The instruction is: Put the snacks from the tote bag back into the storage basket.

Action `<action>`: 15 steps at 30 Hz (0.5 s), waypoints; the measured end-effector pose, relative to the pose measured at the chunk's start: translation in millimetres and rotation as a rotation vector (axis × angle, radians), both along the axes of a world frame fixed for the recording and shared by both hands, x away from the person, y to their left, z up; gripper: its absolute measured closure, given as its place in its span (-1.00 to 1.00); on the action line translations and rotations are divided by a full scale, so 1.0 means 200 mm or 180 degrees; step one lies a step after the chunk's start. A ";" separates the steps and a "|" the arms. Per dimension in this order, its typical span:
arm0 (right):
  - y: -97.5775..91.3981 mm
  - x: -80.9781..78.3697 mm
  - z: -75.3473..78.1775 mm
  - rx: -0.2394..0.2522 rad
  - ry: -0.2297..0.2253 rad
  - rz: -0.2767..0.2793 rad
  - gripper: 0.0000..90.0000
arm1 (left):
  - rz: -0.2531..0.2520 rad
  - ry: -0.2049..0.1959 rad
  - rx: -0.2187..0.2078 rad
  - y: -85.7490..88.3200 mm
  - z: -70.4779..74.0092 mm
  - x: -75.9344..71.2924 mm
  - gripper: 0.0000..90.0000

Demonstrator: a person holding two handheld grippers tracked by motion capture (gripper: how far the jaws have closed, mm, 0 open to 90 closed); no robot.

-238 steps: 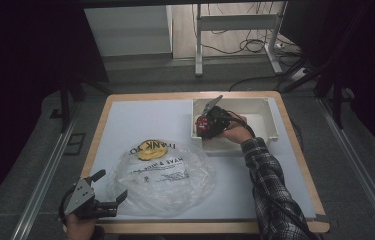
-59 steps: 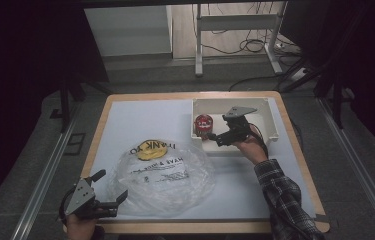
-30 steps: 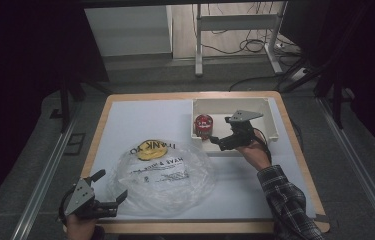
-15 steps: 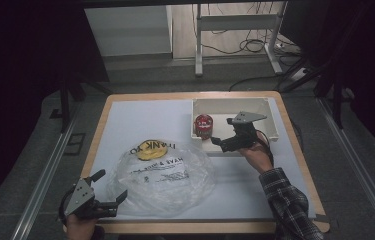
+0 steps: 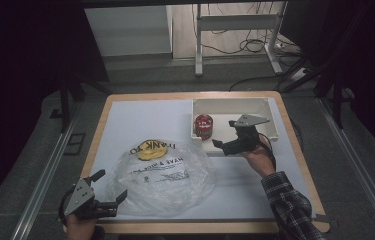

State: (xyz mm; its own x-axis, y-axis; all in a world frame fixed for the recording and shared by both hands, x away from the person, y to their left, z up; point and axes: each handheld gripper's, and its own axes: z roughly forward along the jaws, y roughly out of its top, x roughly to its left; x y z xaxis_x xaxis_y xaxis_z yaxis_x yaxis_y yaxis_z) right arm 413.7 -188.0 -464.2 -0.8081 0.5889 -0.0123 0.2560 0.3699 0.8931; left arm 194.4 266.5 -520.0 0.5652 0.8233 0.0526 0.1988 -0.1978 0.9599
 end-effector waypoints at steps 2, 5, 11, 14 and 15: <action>0.00 -0.01 0.00 0.0005 -0.0021 -0.0002 -1.00 | 0.0000 0.0001 0.0000 0.00 0.00 0.00 -0.99; -0.01 -0.02 0.00 0.0004 -0.0026 -0.0014 -1.00 | 0.0001 0.0000 -0.0004 0.00 0.00 0.00 -0.99; -0.02 -0.04 0.00 0.0022 -0.0035 -0.0028 -1.00 | 0.0000 0.0000 -0.0001 0.00 0.00 0.00 -0.99; -0.03 -0.05 0.00 0.0018 -0.0046 -0.0031 -1.00 | 0.0000 0.0000 -0.0003 0.00 0.00 0.00 -0.99; -0.04 -0.06 0.00 0.0024 -0.0052 -0.0031 -1.00 | 0.0000 -0.0001 -0.0004 0.00 0.00 0.00 -0.99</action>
